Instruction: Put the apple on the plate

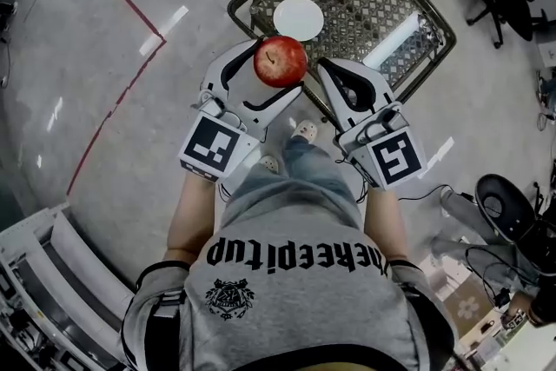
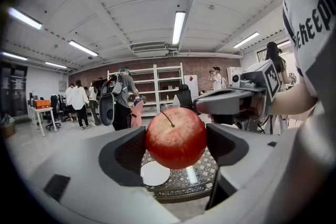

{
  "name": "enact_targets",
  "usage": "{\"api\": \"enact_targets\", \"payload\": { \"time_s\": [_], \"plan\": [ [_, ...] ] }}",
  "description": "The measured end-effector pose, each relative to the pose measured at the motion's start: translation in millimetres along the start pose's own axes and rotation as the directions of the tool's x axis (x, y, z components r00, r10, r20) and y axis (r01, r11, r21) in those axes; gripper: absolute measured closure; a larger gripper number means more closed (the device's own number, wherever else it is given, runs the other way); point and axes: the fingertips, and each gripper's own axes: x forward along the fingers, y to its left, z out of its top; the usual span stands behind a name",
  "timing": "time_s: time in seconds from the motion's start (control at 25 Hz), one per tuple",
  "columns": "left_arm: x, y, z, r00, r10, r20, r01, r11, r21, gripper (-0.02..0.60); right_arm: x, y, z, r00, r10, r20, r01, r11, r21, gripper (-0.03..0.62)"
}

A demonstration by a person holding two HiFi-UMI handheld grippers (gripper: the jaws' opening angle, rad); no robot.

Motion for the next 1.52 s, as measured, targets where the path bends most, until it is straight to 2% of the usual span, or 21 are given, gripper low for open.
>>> {"api": "enact_targets", "payload": {
  "time_s": [0.12,0.28,0.64,0.88,1.12,1.28,1.52],
  "plan": [
    [21.3,2.9,3.1,1.0,0.008,-0.004,-0.008,1.0,0.002,0.201,2.1,-21.8,-0.5,1.0,0.01,0.019,-0.01,1.0,0.005,0.582],
    [22.4,14.1,4.0,1.0,0.022,-0.011,-0.022,1.0,0.002,0.201,9.6,-24.6,-5.4,0.999,0.031,-0.032,-0.031,1.0,0.006,0.582],
    [43.8,21.0,3.7,0.998,0.058,-0.027,-0.058,0.998,-0.001,0.201,15.3,-46.9,-12.6,0.997,0.069,-0.028,-0.069,0.998,0.01,0.582],
    [31.3,15.2,8.9,0.998,0.063,-0.027,-0.063,0.998,0.005,0.201,11.3,-35.5,-4.4,0.997,0.073,-0.018,-0.073,0.997,0.012,0.582],
    [52.6,25.6,1.6,0.998,0.042,-0.038,-0.042,0.999,0.005,0.201,20.4,-53.0,-17.0,0.998,0.064,-0.016,-0.064,0.997,0.034,0.582],
    [59.7,33.5,2.1,0.999,-0.004,-0.033,0.004,1.0,0.005,0.201,29.1,-61.9,-5.2,0.999,0.009,0.032,-0.01,0.999,0.043,0.582],
    [69.0,55.9,5.2,0.997,-0.075,-0.023,0.076,0.997,0.019,0.201,45.6,-71.1,-4.8,0.998,-0.062,0.006,0.062,0.997,0.051,0.582]
  ]
}}
